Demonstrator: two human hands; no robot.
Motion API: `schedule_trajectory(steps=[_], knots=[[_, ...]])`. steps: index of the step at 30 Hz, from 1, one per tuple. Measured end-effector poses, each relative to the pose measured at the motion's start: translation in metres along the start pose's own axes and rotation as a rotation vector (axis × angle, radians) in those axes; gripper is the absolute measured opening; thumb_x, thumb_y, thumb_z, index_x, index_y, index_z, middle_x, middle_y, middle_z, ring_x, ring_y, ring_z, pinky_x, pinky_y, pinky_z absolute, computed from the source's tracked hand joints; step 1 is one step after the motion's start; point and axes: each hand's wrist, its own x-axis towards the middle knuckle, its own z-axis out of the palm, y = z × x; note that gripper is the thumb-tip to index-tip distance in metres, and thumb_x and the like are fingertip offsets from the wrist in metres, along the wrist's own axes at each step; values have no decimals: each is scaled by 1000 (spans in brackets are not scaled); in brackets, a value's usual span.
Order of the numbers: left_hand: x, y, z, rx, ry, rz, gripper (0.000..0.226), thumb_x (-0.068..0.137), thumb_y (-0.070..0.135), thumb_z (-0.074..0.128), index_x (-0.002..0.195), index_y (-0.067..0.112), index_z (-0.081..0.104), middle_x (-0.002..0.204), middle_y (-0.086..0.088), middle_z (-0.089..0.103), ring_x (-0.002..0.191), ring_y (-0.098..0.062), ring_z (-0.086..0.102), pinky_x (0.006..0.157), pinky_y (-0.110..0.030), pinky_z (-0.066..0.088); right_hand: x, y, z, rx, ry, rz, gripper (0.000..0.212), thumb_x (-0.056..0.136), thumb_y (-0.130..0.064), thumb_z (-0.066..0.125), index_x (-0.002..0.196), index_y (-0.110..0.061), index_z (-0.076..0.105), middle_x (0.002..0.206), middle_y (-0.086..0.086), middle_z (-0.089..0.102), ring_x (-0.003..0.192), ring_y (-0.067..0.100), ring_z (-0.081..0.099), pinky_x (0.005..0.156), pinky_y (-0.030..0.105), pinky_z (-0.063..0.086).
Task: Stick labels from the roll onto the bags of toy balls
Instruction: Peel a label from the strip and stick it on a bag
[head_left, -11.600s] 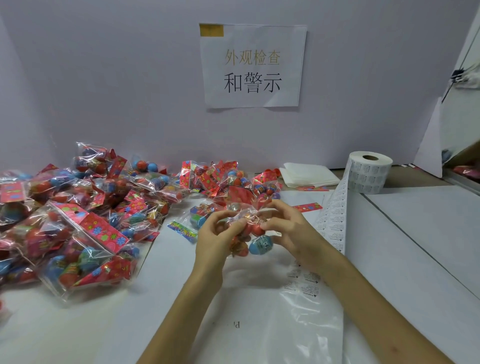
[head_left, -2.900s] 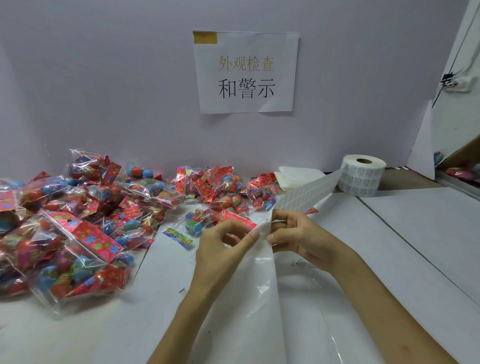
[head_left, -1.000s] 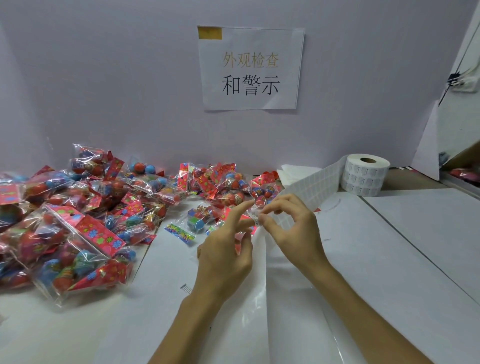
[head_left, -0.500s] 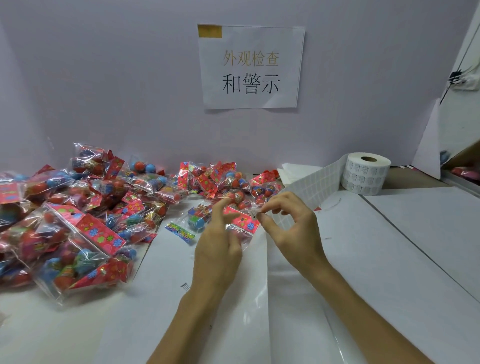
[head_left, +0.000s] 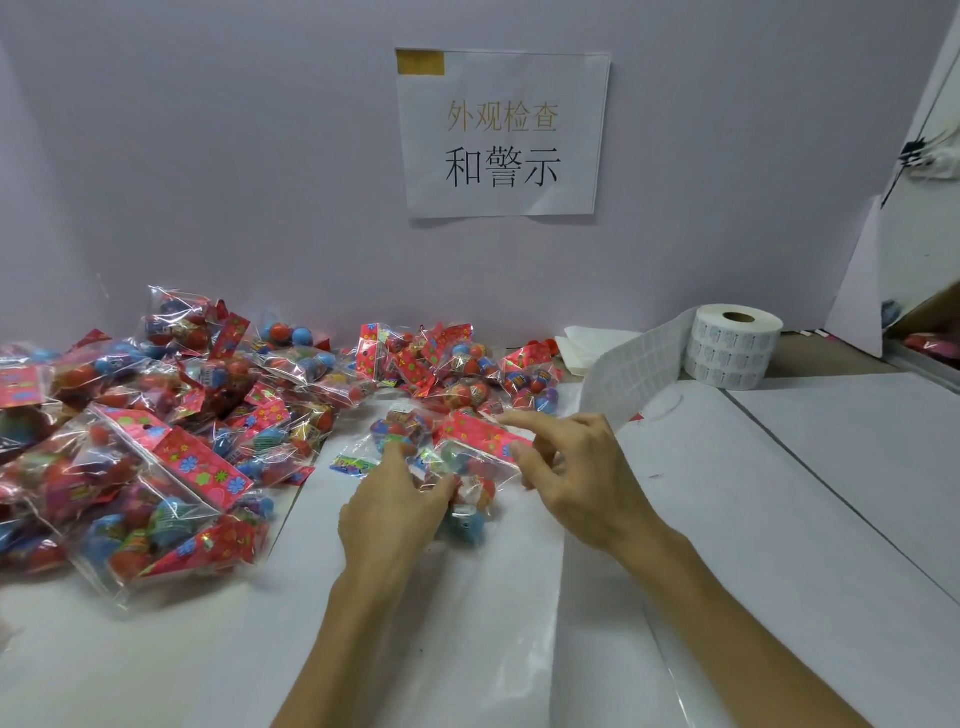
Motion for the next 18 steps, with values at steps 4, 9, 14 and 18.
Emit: schedule_trajectory(steps=[4, 9, 14, 18], knots=[[-4, 6, -6, -391, 53, 57, 46, 84, 35, 82, 123, 29, 59, 97, 5, 68, 85, -21, 73, 85, -48, 60, 3, 6, -8, 59, 25, 41, 29, 98, -48, 48, 106, -35, 73, 60, -19, 61, 63, 5, 63, 73, 28, 55], [1, 5, -9, -780, 137, 34, 41, 90, 11, 76, 125, 24, 60, 99, -13, 71, 66, -13, 73, 64, -24, 59, 3, 7, -8, 135, 45, 108, 35, 99, -43, 46, 89, -23, 72, 58, -10, 65, 55, 3, 59, 57, 21, 40], [4, 4, -11, -1087, 29, -110, 22, 102, 9, 60, 121, 1, 68, 101, -15, 75, 85, -16, 74, 81, -26, 58, 3, 5, -9, 181, -10, 106, 30, 98, -46, 49, 100, -29, 74, 61, -11, 66, 53, 1, 59, 53, 9, 39], [3, 10, -10, -1375, -119, -206, 30, 103, 10, 53, 127, -7, 58, 107, -20, 71, 102, -31, 70, 95, -38, 57, 2, 4, -9, 215, -69, 72, 19, 101, -33, 58, 106, -26, 75, 63, -15, 66, 56, 0, 62, 53, 10, 44]])
